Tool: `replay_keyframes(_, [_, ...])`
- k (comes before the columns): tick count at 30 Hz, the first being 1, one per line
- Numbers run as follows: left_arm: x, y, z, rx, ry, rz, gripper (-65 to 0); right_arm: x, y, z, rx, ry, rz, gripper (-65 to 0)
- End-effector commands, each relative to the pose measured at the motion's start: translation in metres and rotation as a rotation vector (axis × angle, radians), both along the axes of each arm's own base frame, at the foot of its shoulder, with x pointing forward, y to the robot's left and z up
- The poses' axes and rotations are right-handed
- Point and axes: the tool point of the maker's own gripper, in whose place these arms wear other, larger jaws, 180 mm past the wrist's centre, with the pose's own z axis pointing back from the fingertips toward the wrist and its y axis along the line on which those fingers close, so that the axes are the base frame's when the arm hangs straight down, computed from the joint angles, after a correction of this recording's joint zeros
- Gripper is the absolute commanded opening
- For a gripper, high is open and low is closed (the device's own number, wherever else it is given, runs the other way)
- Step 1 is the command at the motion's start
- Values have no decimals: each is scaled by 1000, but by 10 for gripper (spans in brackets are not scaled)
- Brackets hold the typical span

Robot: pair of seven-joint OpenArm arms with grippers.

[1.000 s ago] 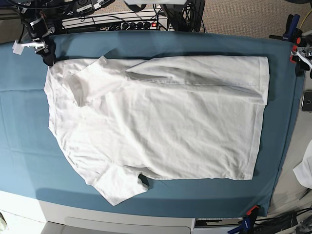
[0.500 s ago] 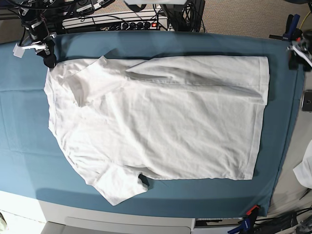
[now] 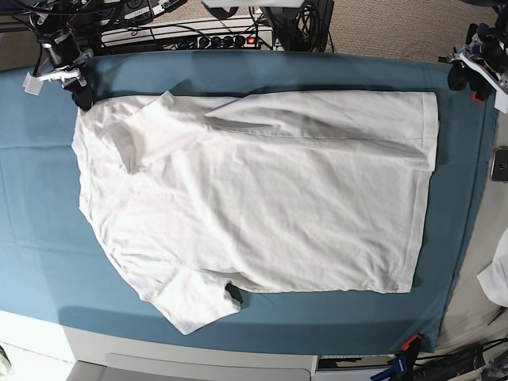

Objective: Fold the T-shirt properly
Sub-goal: 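Regrasp the shirt's shoulder and hem corner with both grippers and smooth it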

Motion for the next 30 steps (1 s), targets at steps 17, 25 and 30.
replay_keyframes(17, [2,4,6,26,-14,-14,-313,52,6,3,-84,7,69,-329])
replay_keyframes(25, [-1,7,0,22,-14,62,-313,41,-7,7,-96,9,47,-650])
replay_keyframes(30, [-1,-1,-6,-27,-14,82,-313,39,-15,14,-89,-18,15,-650])
